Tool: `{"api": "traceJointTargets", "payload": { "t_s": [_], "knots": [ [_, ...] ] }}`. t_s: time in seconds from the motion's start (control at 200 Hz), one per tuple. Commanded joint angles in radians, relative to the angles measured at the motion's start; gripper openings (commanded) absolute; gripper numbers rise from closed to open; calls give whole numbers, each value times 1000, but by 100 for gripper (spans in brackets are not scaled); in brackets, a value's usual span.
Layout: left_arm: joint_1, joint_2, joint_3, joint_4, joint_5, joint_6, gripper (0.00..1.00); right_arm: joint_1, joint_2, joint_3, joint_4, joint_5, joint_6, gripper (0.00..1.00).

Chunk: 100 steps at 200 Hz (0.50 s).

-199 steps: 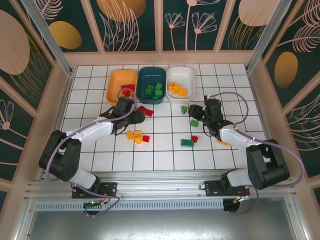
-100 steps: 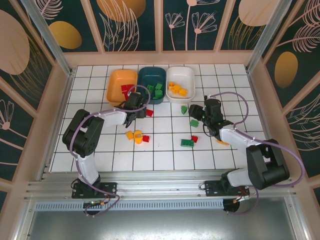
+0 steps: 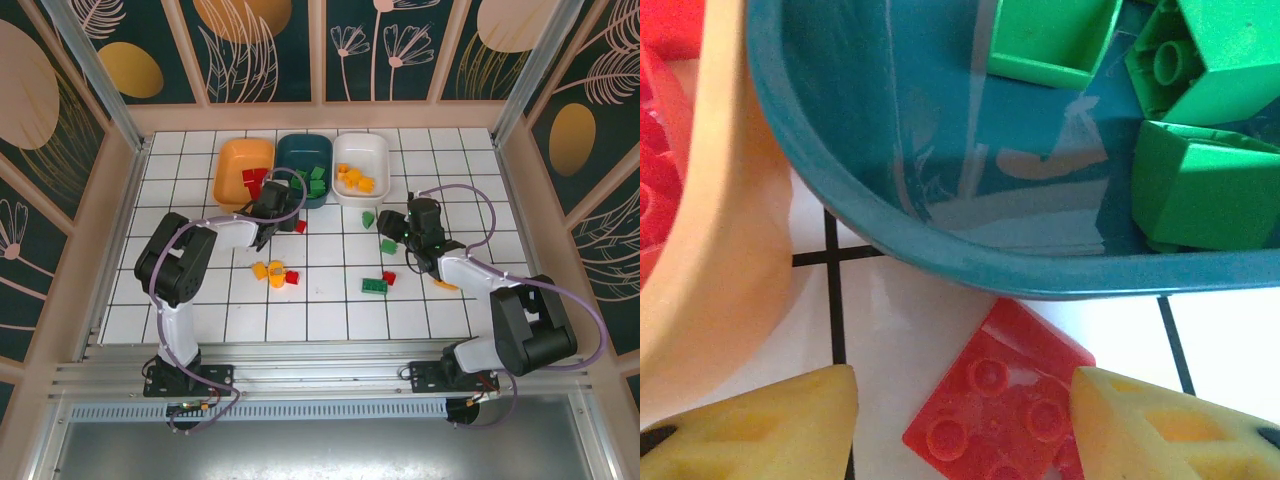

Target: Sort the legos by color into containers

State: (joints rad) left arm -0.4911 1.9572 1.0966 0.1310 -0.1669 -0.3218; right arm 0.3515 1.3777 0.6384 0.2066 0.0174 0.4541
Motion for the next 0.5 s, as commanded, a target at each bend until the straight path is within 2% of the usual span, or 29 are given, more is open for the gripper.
{"api": "traceJointTargets", "payload": {
  "t_s": [0.0, 0.285, 0.495],
  "knots": [
    [-2, 4, -34, -4, 61, -10, 56, 7, 15, 7, 25, 17, -2, 62],
    [-5, -99, -223, -8, 140, -156, 46, 7, 8, 7, 25, 16, -3, 62],
    [-6, -252, -329, -26, 211, -242, 45, 9, 13, 7, 29, 9, 0, 62]
  ]
}}
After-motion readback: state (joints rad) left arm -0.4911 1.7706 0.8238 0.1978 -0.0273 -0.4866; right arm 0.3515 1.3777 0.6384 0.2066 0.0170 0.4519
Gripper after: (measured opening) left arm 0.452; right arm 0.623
